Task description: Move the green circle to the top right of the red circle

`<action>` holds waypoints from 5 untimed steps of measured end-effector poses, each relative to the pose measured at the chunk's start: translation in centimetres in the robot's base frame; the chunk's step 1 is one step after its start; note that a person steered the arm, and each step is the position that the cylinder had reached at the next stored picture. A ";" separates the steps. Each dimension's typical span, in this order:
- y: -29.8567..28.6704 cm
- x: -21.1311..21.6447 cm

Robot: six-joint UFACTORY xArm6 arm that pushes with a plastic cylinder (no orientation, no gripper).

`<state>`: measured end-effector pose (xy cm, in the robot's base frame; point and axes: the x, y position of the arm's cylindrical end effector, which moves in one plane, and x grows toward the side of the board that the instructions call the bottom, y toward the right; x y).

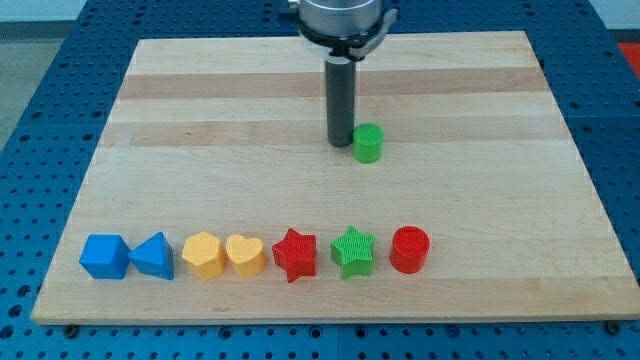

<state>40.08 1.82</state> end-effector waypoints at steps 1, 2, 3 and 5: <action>3.0 0.0; 6.0 0.2; 8.5 0.4; 10.4 4.0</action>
<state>44.09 12.25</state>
